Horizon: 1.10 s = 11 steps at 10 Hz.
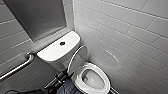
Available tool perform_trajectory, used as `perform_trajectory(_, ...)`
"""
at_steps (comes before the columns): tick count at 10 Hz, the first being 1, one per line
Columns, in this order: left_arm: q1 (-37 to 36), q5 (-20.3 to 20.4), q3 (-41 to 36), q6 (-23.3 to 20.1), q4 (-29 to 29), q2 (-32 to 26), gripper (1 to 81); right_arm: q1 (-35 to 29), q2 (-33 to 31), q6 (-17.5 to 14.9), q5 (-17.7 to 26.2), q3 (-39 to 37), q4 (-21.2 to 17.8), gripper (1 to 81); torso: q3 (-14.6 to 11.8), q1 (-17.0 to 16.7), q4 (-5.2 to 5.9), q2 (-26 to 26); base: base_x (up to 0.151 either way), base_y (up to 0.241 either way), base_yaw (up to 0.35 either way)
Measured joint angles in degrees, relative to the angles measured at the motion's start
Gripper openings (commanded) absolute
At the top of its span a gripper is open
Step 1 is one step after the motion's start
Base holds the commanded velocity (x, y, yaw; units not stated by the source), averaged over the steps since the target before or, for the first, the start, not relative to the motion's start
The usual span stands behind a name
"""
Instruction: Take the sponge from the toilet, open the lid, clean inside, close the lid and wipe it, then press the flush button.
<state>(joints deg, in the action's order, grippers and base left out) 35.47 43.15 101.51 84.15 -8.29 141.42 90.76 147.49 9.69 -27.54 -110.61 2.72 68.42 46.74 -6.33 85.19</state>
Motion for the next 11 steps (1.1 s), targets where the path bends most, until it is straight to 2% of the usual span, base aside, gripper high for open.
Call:
perform_trajectory(2,0.1,1.2,1.3,0.8,0.3,0.2,81.1,0.0,0.0,0.0,0.0,0.0,0.0,1.0,0.0,0.0,0.0,0.0,0.0,0.0,0.0)
perform_trajectory(7,0.1,4.2,4.4,6.4,0.6,0.4,81.1,0.0,0.1,0.0,0.0,-0.1,0.0,1.0,0.0,0.0,-0.02,0.0,0.0,0.0,0.0)
perform_trajectory(9,0.5,4.7,5.8,9.2,-6.0,0.7,81.1,0.0,0.7,0.0,0.0,-0.9,0.0,1.0,0.0,0.0,-0.05,0.0,0.0,0.0,0.0)
perform_trajectory(11,1.6,9.0,9.6,12.8,-13.9,1.8,81.1,0.0,0.7,0.0,0.0,-0.9,0.0,1.0,0.0,0.0,-0.11,0.0,0.0,0.0,0.0)
